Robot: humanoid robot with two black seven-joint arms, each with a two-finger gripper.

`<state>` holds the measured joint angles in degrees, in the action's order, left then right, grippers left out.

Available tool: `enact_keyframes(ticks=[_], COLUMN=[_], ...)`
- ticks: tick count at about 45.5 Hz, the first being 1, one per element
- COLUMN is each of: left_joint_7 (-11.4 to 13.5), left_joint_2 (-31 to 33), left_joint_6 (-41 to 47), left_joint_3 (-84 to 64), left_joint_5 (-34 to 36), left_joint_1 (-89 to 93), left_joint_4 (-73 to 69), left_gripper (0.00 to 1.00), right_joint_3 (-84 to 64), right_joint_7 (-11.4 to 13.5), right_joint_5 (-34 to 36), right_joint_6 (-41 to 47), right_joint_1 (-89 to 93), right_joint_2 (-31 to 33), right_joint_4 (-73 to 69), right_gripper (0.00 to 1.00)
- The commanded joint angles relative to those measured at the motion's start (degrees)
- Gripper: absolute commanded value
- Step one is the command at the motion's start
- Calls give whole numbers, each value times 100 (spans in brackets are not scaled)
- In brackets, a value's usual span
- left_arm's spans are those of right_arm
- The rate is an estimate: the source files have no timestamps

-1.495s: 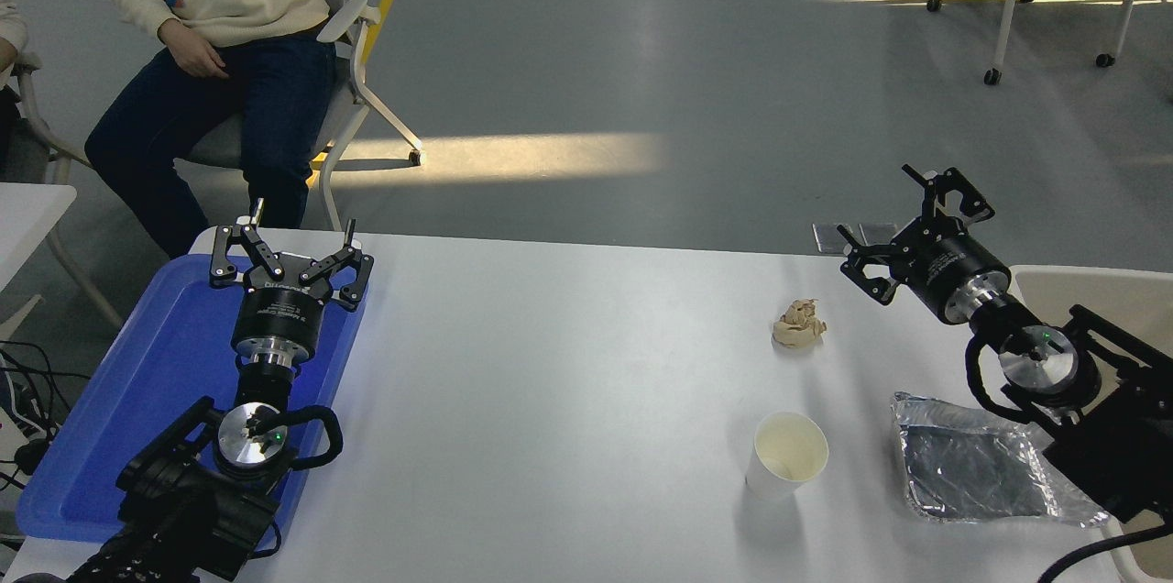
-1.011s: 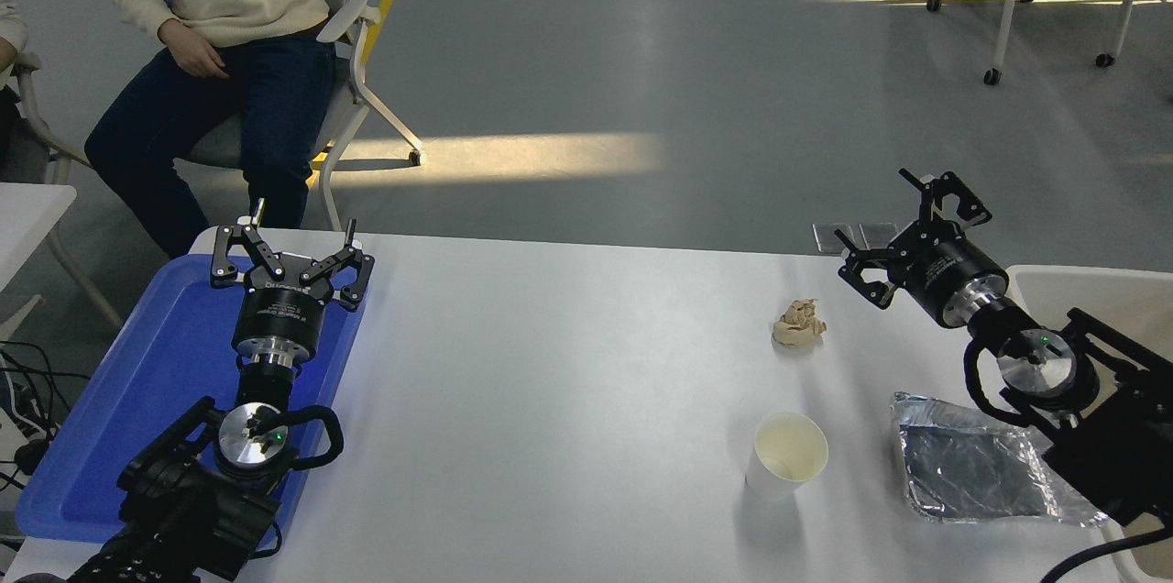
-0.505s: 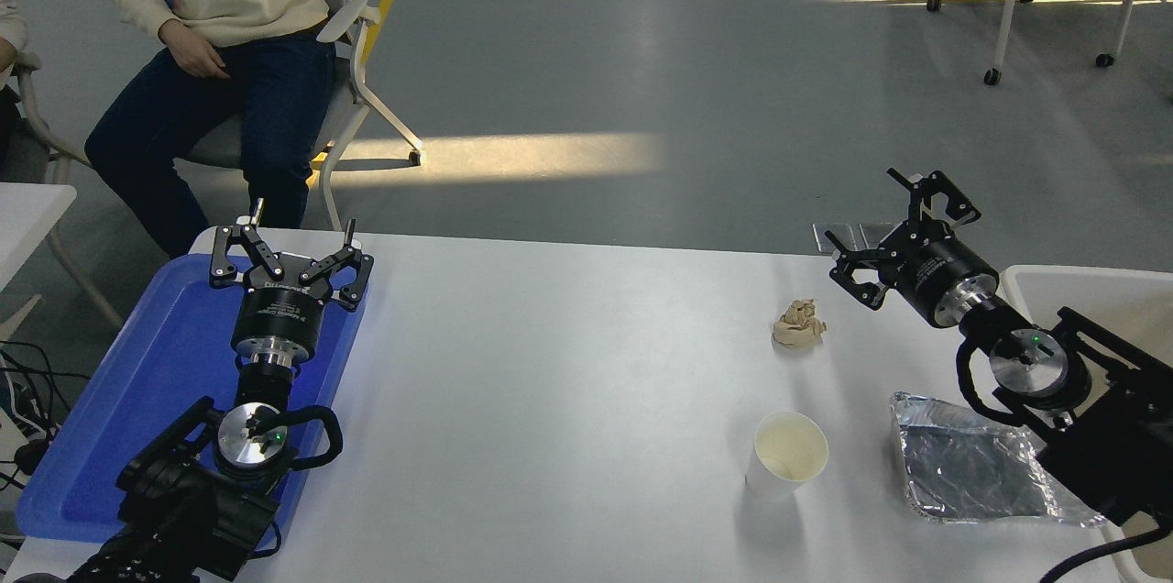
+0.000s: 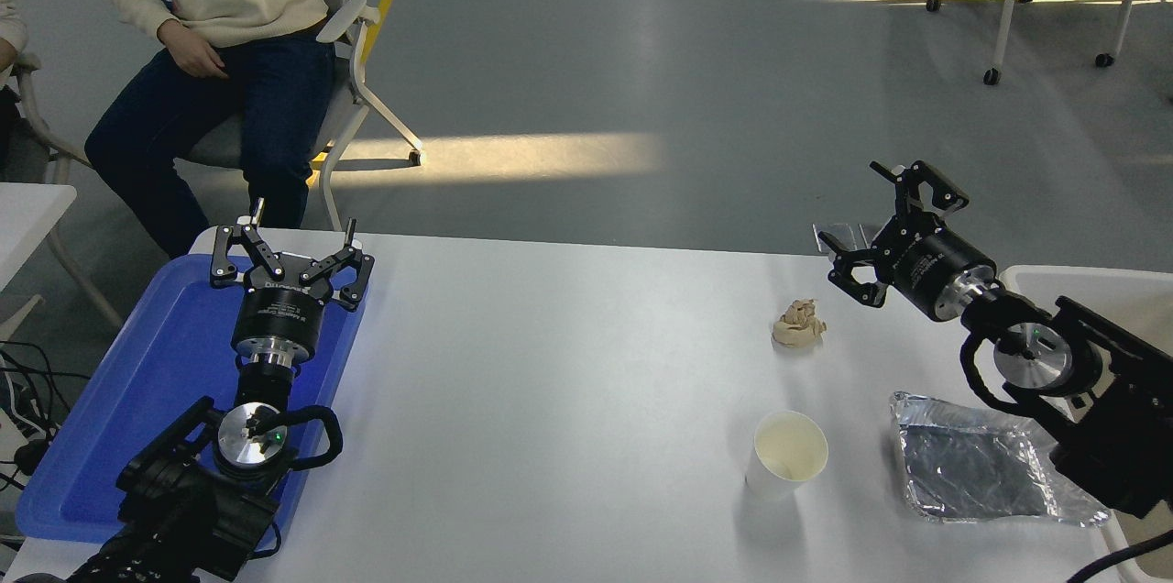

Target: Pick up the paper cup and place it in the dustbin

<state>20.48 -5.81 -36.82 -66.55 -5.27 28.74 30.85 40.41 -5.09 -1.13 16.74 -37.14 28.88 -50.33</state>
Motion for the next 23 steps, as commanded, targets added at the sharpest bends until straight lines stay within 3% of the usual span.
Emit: enact_keyframes(ticks=[1, 7, 23], left_joint_7=[0, 0, 0], left_joint_2=[0, 0, 0], left_joint_6=[-1, -1, -1], left_joint_3=[-7, 2, 2], left_joint_5=[0, 0, 9], left_joint_1=[0, 0, 0], left_joint_4=[0, 0, 0], left_gripper=[100, 100, 100], right_joint_3=[-937, -2105, -5322], right_joint_7=[0, 0, -9], right_joint_5=[-291, -291, -300], right_joint_6=[-320, -505, -777], right_joint_1=[-538, -1338, -3799], right_joint_2=[636, 953, 1085], right_joint_4=[-829, -1031, -1365], right_gripper=[100, 100, 100])
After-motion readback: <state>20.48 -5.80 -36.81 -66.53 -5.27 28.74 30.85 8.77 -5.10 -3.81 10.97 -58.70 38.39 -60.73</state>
